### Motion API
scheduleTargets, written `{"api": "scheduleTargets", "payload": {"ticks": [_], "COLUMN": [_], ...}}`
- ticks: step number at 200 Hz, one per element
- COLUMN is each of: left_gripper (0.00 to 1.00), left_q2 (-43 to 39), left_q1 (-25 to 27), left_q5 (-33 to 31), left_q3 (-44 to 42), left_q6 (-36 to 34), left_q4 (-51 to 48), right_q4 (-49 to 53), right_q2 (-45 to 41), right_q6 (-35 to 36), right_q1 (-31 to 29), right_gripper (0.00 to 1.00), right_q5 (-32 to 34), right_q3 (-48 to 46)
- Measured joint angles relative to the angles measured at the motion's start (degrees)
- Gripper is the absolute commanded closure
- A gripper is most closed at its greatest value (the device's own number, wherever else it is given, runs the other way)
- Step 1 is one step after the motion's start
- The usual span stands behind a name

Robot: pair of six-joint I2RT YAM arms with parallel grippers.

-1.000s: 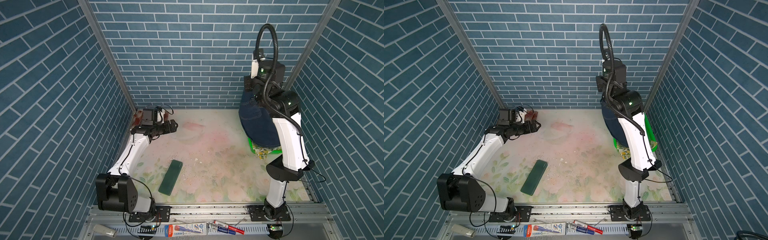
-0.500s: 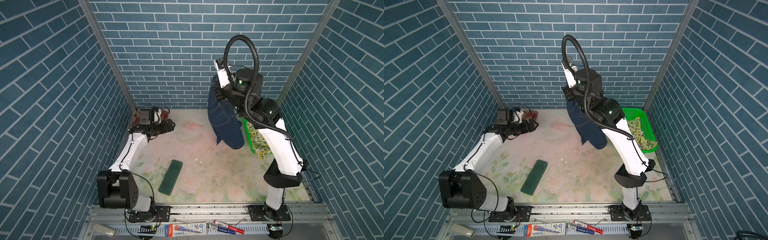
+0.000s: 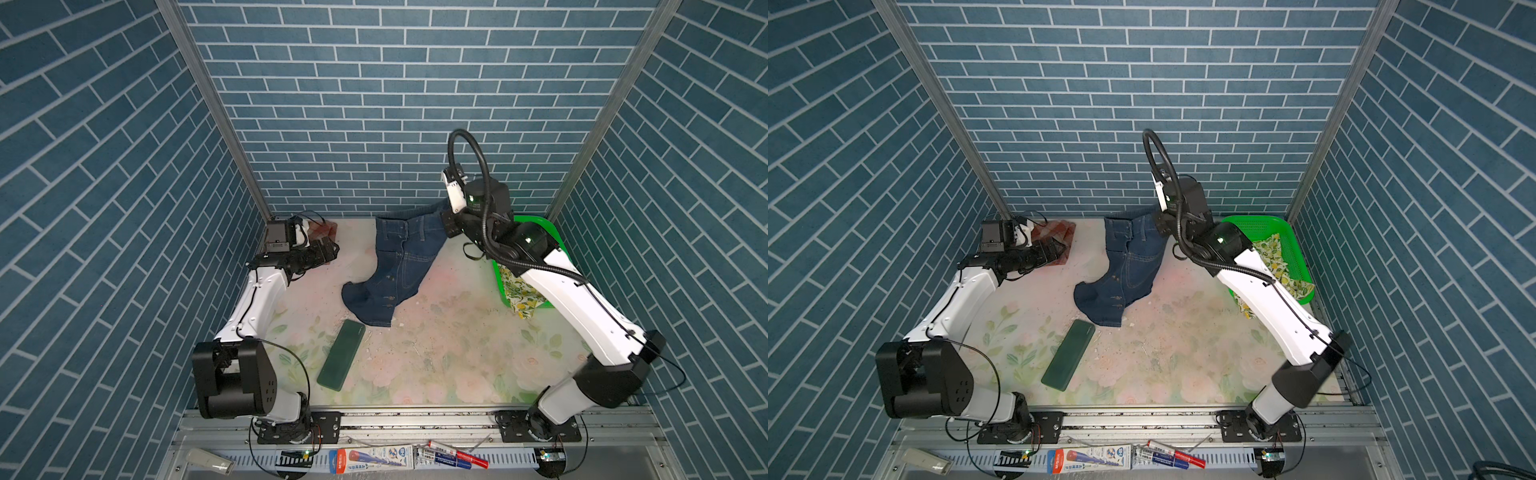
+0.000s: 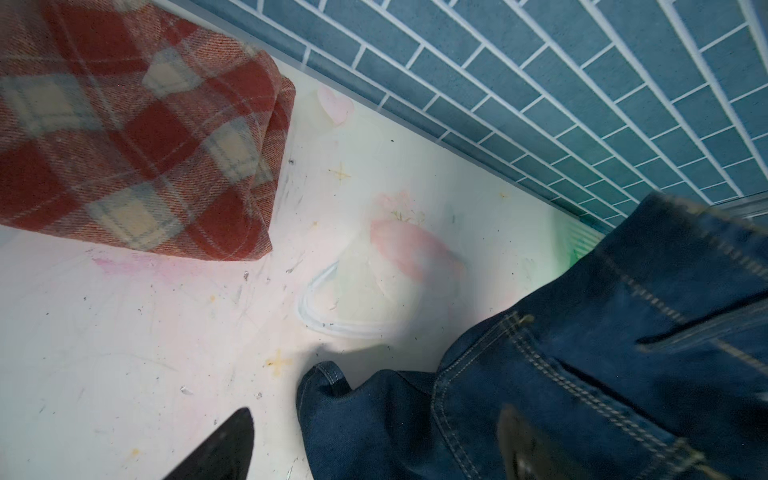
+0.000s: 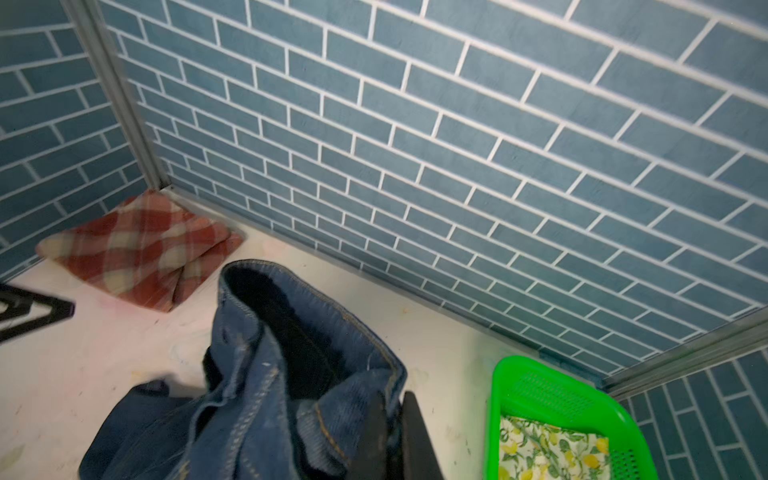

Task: Fold and stack the skirts
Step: 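Pull the denim garment from the basket onto the table with the right gripper, then reach the left gripper to the denim's far edge while the right holds its near edge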

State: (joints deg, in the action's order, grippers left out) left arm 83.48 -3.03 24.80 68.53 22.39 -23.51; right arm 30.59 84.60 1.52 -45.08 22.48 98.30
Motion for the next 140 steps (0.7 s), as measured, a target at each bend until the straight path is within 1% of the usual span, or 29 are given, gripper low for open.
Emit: {"api": "scheduleTargets", "payload": {"ticks": [14, 28, 45, 64, 78, 91, 105, 120, 140], "left_gripper": [0.1, 0.1, 0.11, 0.11, 0.1, 0.1, 0.1, 0.1, 0.1], "left_q2": [0.0, 0.0, -0.02, -0.07, -0.07, -0.07, 0.07, 1.14, 3.45], "left_q1": [0.0, 0.0, 0.24, 1.6, 4.48, 8.79, 13.84, 18.69, 23.32], "left_q5": [0.24, 0.59, 0.9, 0.72, -0.11, -1.03, -1.99, -3.37, -5.92], "left_q3": [-0.28, -0.74, -1.55, -2.75, -3.41, -3.56, -3.5, -3.17, -2.51], "left_q6": [0.46, 1.09, 1.7, 2.12, 1.75, 0.68, -0.9, -2.64, -5.03], "left_q4": [0.37, 0.94, 1.92, 3.21, 3.65, 4.11, 4.68, 5.03, 4.92], "right_q4": [-4.31, -7.58, -11.32, -14.86, -17.27, -19.56, -21.88, -24.22, -25.97], "right_q2": [-8.41, -14.21, -17.35, -18.12, -18.58, -19.71, -21.05, -22.56, -24.79], "right_q6": [-2.38, -5.62, -9.57, -13.33, -15.23, -16.98, -18.69, -20.72, -24.59], "right_q1": [-0.17, -0.26, -0.35, -0.35, -0.35, -0.37, -0.37, -0.39, -0.39], "right_gripper": [1.0, 1.0, 1.0, 1.0, 1.0, 1.0, 1.0, 1.0, 1.0], "right_q5": [-3.02, -5.44, -8.33, -10.78, -12.17, -12.98, -13.18, -12.44, -9.35], "right_q3": [-15.19, -27.32, -38.99, -49.51, -55.1, -59.14, -61.53, -63.21, -65.94]}}
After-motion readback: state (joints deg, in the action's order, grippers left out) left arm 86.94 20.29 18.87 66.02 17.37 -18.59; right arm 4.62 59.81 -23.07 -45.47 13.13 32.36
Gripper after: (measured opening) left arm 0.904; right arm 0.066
